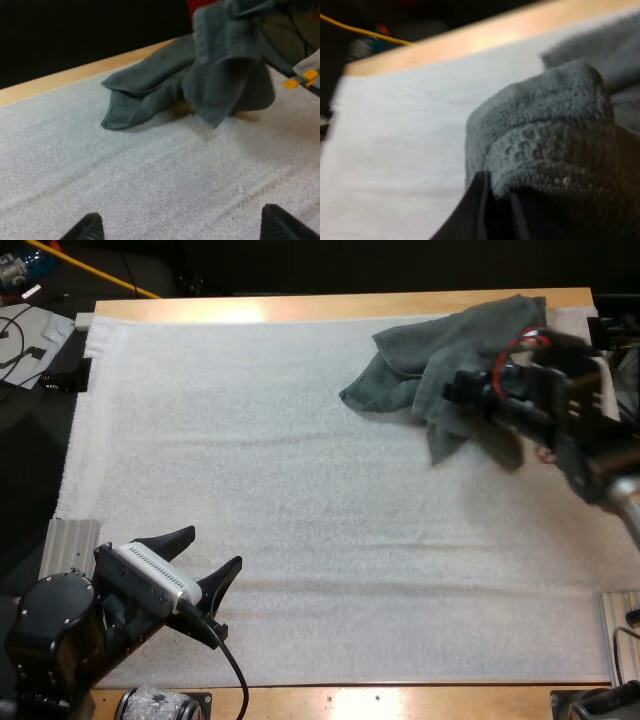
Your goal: Pick towel from pile, fold and stack
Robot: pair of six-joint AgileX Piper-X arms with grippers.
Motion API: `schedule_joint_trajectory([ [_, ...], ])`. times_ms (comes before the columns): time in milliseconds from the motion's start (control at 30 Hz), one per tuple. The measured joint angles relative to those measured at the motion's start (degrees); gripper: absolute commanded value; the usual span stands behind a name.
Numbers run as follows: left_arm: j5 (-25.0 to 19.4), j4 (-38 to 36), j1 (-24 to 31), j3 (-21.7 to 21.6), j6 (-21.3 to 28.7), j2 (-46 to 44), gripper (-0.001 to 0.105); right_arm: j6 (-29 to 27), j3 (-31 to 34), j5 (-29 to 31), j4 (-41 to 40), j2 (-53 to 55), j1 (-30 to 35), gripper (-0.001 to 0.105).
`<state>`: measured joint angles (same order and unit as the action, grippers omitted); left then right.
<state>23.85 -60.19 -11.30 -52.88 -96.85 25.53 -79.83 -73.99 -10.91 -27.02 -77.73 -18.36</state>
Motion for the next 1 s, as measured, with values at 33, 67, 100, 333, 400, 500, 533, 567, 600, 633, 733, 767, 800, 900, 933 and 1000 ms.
schedule_joint_trajectory([
  [33, 0.0, 0.0, 0.0, 0.0, 0.0, 0.0, 0.062, -0.12, -0.07, -0.22, -0.9, 1.97, 0.0, 0.0],
  [67, 0.0, 0.0, 0.0, 0.0, 0.0, 0.0, 0.062, -0.27, -0.19, -0.51, -2.13, 3.95, 0.0, 0.0],
  [100, 0.0, 0.0, 0.0, 0.0, -0.07, 0.0, 0.062, -0.32, -0.3, -0.77, -3.06, 5.59, 0.0, 0.0],
  [333, 0.4, 0.0, 0.0, 0.0, -0.06, 0.0, 0.062, -0.45, -0.68, -3.42, -13.63, 14.79, -1.11, 0.0],
  [400, 0.5, 0.0, 0.0, 0.0, -0.06, 0.0, 0.062, -0.45, -0.68, -4.12, -16.53, 16.28, -1.94, 0.0],
  [500, 0.91, 0.0, 0.0, 0.0, -0.14, 0.0, 0.062, -0.32, -0.68, -5.3, -22.28, 18.11, -4.68, 0.0],
  [533, 0.91, -0.01, 0.0, 0.0, -0.15, 0.0, 0.062, -0.32, -0.68, -5.63, -22.91, 18.25, -5.11, 0.0],
  [567, 0.93, -0.1, 0.0, 0.0, -0.2, 0.0, 0.062, -0.32, -0.68, -5.59, -23.09, 18.34, -5.45, 0.0],
  [600, 1.05, -0.11, 0.0, 0.0, -0.2, 0.0, 0.062, -0.27, -0.68, -5.4, -23.37, 18.41, -5.97, 0.0],
  [633, 1.21, -0.18, 0.0, 0.0, -0.2, 0.0, 0.062, 0.13, -0.68, -5.04, -24.44, 18.64, -7.16, 0.001],
  [733, 1.3, -0.78, 0.0, 0.0, -0.2, 0.0, 0.062, 1.41, -0.68, -4.78, -26.33, 19.49, -11.08, 0.0],
  [767, 1.39, -1.02, 0.0, 0.0, -0.2, 0.0, 0.062, 2.43, -0.68, -4.75, -26.97, 19.84, -13.62, 0.0],
  [800, 1.36, -1.1, 0.0, 0.0, -0.2, 0.0, 0.062, 3.5, -0.68, -4.75, -27.24, 19.99, -16.09, 0.0],
  [900, 1.49, -1.11, 0.0, 0.0, -0.2, 0.0, 0.062, 5.99, -0.68, -4.23, -27.38, 19.53, -21.47, 0.0],
  [933, 1.63, -1.12, 0.0, 0.0, -0.2, 0.0, 0.062, 6.84, -0.68, -3.75, -27.41, 19.05, -23.45, 0.0],
  [1000, 1.78, -1.18, 0.0, 0.0, -0.32, 0.0, 0.062, 7.55, -0.68, -1.87, -27.52, 17.71, -25.51, 0.0],
])
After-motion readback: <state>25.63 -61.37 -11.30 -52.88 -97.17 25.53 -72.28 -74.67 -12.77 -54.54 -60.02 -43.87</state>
